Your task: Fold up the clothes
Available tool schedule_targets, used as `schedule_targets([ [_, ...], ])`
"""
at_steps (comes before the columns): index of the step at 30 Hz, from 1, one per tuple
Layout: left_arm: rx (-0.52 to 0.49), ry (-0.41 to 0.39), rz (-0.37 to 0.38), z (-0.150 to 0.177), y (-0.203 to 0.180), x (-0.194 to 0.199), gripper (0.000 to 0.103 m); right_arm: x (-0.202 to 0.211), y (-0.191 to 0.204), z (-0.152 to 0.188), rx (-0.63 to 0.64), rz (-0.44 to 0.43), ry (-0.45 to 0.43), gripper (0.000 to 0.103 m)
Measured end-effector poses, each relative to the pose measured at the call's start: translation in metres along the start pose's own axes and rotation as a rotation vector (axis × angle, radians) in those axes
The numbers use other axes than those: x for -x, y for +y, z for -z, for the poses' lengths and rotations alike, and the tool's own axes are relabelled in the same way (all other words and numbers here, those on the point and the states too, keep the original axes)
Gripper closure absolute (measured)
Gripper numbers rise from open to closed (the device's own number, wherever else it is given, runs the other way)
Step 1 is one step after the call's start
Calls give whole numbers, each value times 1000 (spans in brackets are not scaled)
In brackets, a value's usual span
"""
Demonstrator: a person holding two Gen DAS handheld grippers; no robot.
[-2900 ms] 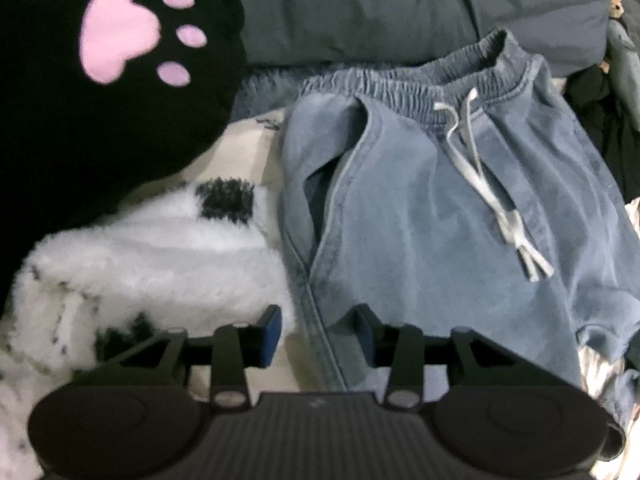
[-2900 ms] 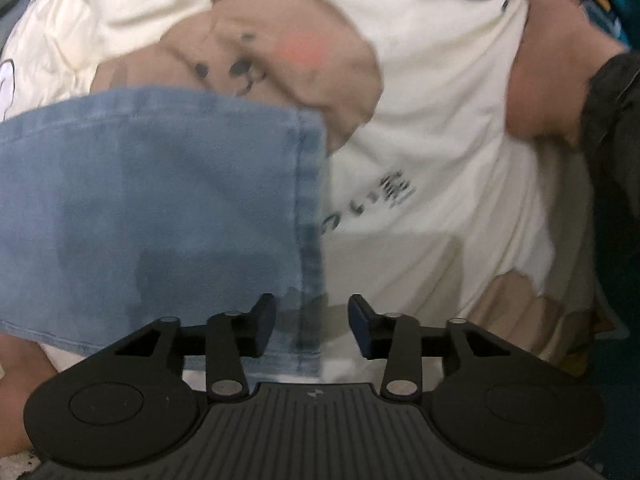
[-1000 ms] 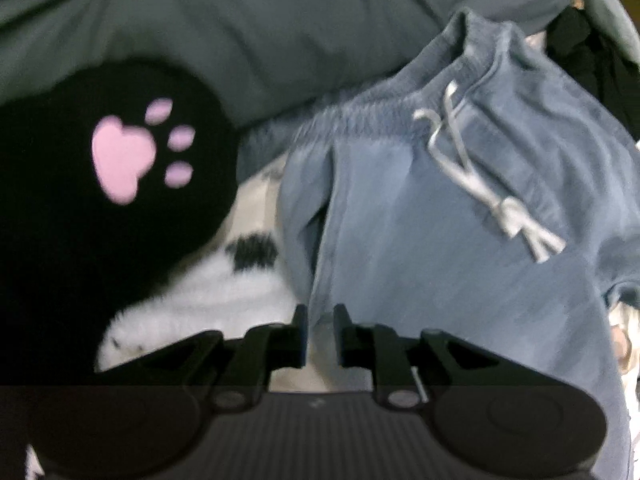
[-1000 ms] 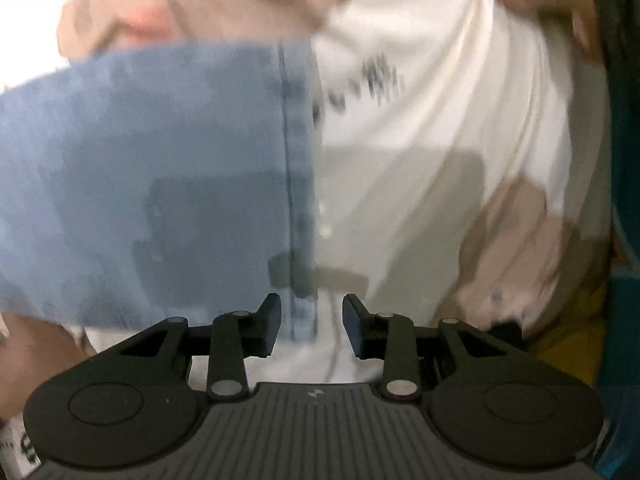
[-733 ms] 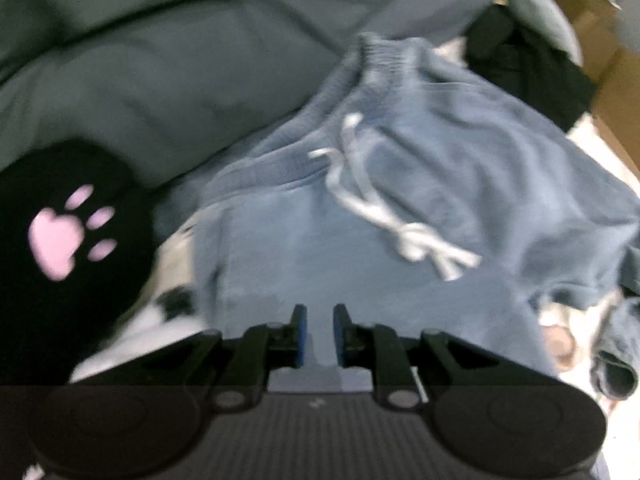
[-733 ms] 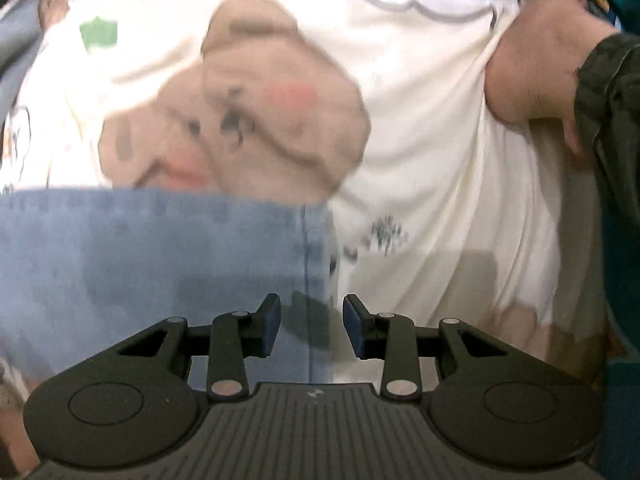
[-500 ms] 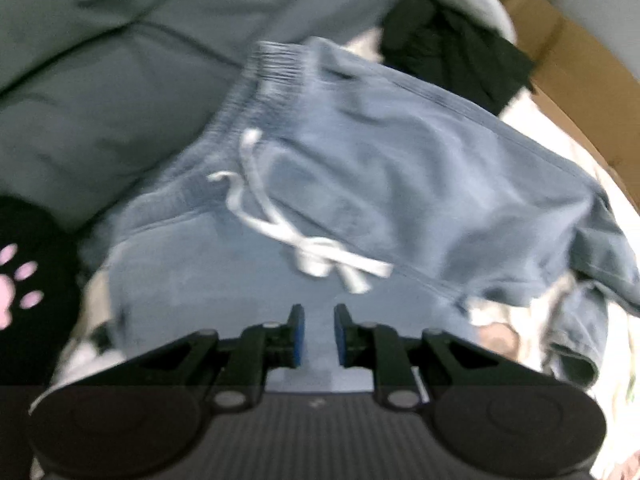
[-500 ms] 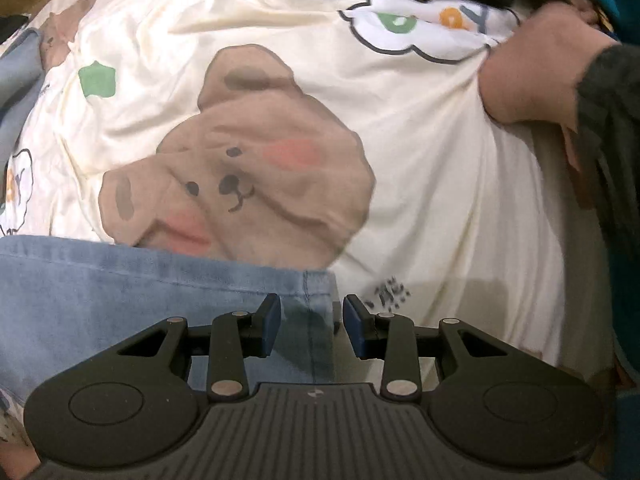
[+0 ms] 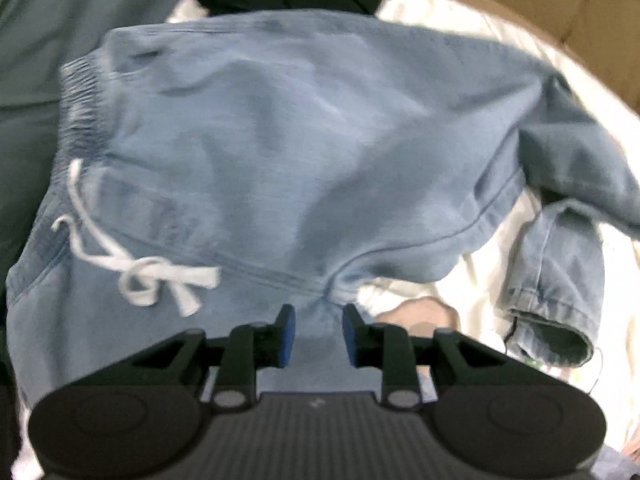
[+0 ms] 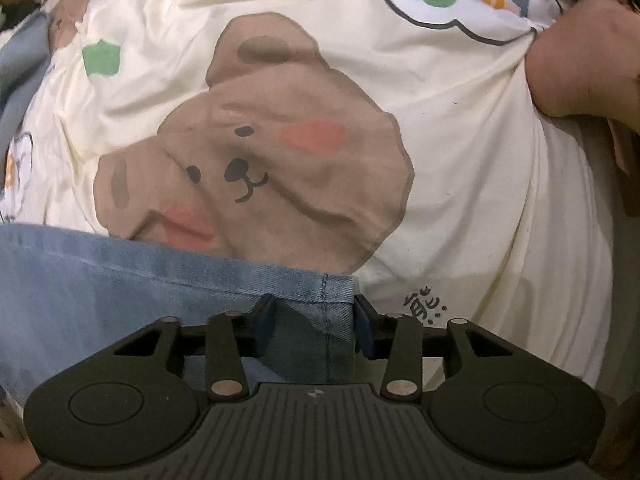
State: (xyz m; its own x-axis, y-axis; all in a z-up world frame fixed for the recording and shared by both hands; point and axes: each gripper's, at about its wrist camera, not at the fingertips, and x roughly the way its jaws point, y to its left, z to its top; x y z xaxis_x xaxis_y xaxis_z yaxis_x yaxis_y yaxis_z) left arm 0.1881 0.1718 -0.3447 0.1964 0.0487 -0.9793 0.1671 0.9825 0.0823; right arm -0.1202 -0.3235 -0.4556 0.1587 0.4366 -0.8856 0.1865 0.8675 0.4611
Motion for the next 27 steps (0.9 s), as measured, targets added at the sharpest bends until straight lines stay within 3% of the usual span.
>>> schedule_targets([
  [2, -27, 31, -27, -6, -12, -13, 75, 4, -1, 1, 0, 14, -3, 89],
  [6, -50, 104, -93, -14, -26, -39, 73, 14, 6, 2, 20, 40, 4, 93],
  [11, -16, 132, -122, -19, -29, -54, 70, 28, 18, 3, 51, 103, 24, 98],
  [17, 77, 145, -114, -19, -18, -61, 68, 43, 30, 10, 78, 154, 43, 98],
  [22, 143, 167, -88, -18, -6, -58, 68, 46, 27, 10, 71, 142, 56, 98],
  [27, 194, 185, -13, -18, 5, -45, 67, 44, 19, 8, 57, 105, 52, 96],
])
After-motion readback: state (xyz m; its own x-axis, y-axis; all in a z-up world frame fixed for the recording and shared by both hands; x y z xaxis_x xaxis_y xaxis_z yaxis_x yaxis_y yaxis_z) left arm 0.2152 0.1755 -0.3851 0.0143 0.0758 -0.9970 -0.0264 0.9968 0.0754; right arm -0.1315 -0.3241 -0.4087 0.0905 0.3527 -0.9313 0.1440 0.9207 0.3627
